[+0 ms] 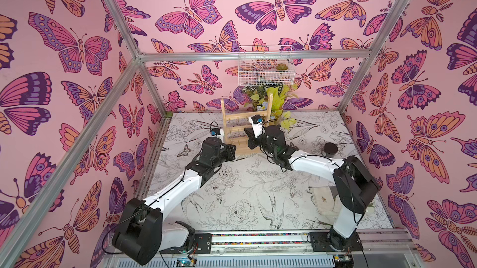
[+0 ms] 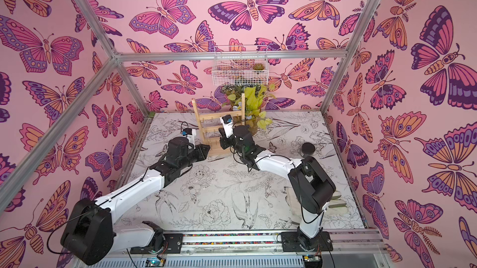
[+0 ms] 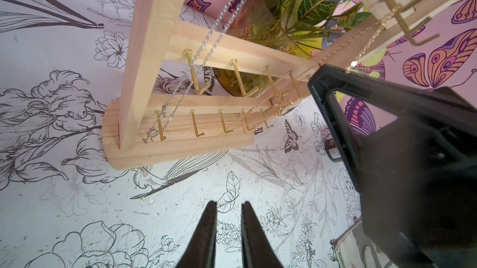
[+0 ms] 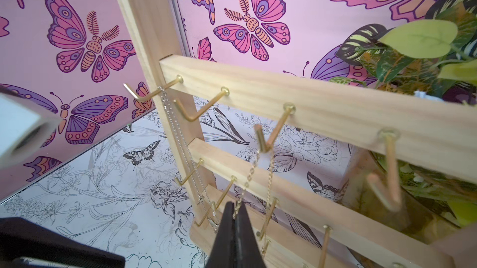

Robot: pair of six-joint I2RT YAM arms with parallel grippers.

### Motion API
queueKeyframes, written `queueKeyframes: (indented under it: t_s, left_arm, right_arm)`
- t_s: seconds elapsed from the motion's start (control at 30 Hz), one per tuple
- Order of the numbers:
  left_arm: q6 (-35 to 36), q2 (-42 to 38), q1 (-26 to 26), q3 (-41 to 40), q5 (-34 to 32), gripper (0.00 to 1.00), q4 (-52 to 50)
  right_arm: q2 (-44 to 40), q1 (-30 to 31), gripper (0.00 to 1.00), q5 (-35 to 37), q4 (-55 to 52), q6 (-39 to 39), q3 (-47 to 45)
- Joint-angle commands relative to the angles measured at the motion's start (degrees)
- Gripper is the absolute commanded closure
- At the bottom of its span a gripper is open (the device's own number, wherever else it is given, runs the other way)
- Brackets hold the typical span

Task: Hang the necklace on the jewelry display stand
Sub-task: Adjust the necklace on the stand.

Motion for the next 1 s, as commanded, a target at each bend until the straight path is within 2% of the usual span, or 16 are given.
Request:
queueKeyframes:
  t_s: [0.0,0.2,0.47,0.77,0.97]
  left_arm:
    - [0.62,0.85,0.49,-0.30,0.93,0.80,0.75]
    - [0.50,1.36,0.51,0.19,1.45,0.79,0.75]
    - [0.67,1.02,0.49,0.05,1.28,0.79,0.66]
    - [0.61,1.16,0.54,-0.04,1.19,0.79,0.75]
    - [0.49,1.36,0.54,-0.20,1.19,0.80,0.75]
  right_arm:
    - [-1.01,0.60,1.00,-0.51,0.14,-0.69,-1.14]
    - [-1.51,0.47,1.00,4.38,-0.87,-2.01,-1.06]
    - [-1.03,0.28,1.00,6.60,0.79,-2.03,-1.34]
    - [-2.80,0.09,1.00,7.27,0.40,-3.48,-2.10]
    - [-1.81,0.11,1.00,3.05,-0.93,-3.07,-1.21]
